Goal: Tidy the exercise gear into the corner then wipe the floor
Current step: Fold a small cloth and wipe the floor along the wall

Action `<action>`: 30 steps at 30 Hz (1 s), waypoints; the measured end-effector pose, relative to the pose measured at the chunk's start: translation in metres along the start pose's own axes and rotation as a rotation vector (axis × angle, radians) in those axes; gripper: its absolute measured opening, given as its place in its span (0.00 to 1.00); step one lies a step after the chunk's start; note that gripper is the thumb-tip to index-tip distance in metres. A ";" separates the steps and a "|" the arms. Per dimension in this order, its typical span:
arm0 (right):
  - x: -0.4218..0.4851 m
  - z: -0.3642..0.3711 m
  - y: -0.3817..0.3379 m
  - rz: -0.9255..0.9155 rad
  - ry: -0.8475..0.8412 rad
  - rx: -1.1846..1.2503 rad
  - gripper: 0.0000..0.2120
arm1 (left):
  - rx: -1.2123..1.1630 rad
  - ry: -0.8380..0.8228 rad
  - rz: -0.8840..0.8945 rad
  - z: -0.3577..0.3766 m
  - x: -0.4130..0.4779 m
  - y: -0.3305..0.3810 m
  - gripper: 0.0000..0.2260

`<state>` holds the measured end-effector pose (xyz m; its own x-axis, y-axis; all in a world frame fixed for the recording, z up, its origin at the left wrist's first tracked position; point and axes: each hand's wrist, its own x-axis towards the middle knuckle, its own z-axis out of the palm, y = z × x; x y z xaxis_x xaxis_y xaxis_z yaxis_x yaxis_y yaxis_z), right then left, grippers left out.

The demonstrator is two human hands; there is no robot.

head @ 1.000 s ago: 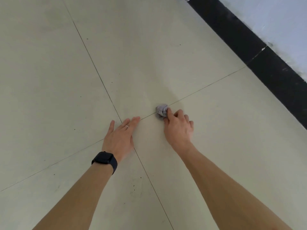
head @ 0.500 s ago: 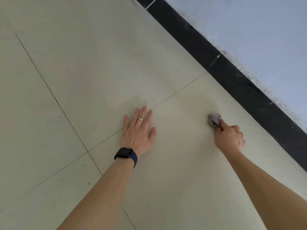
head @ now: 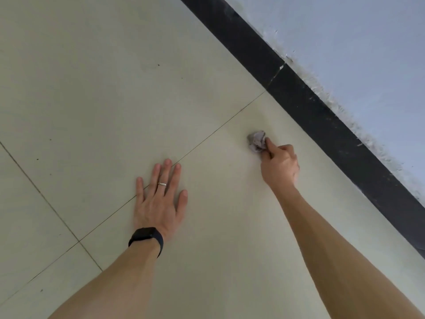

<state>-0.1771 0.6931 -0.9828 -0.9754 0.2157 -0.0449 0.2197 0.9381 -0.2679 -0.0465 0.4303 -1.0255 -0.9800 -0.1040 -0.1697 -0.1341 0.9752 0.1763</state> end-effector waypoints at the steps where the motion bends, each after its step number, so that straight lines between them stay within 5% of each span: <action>1: 0.004 0.002 -0.005 0.102 0.002 0.049 0.19 | -0.011 -0.006 0.001 -0.001 0.000 0.000 0.28; 3: -0.023 0.010 -0.023 -0.026 0.023 0.112 0.18 | -0.019 -0.012 -0.003 -0.001 0.000 0.001 0.28; 6: -0.092 0.021 -0.035 -0.526 -0.134 0.144 0.16 | -0.043 -0.024 0.002 -0.004 0.000 0.001 0.28; 9: -0.050 0.019 -0.022 -0.812 -0.171 0.112 0.16 | -0.010 -0.046 -0.003 -0.006 0.001 0.002 0.28; 11: 0.004 0.016 -0.010 -0.661 -0.027 0.033 0.18 | -0.005 -0.049 0.005 -0.004 -0.001 0.001 0.29; 15: 0.091 0.012 -0.026 -0.080 0.097 0.031 0.21 | -0.022 -0.049 0.000 -0.007 0.000 0.002 0.29; 17: 0.089 0.021 -0.059 -0.090 0.056 0.027 0.22 | -0.019 -0.051 0.006 -0.007 0.000 0.003 0.29; 24: 0.051 0.061 -0.169 -1.060 -0.125 0.028 0.17 | -0.026 -0.054 0.010 -0.010 0.002 0.002 0.29; 26: 0.086 0.056 -0.161 -0.958 -0.042 -0.038 0.18 | -0.028 -0.040 0.018 -0.008 0.001 0.000 0.29; 30: 0.153 0.037 -0.126 -0.217 -0.016 -0.121 0.23 | -0.022 -0.042 0.019 -0.008 0.002 0.000 0.29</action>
<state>-0.3548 0.5977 -0.9918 -0.9999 0.0018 -0.0139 0.0039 0.9879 -0.1552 -0.0495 0.4290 -1.0183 -0.9753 -0.0769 -0.2068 -0.1193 0.9723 0.2011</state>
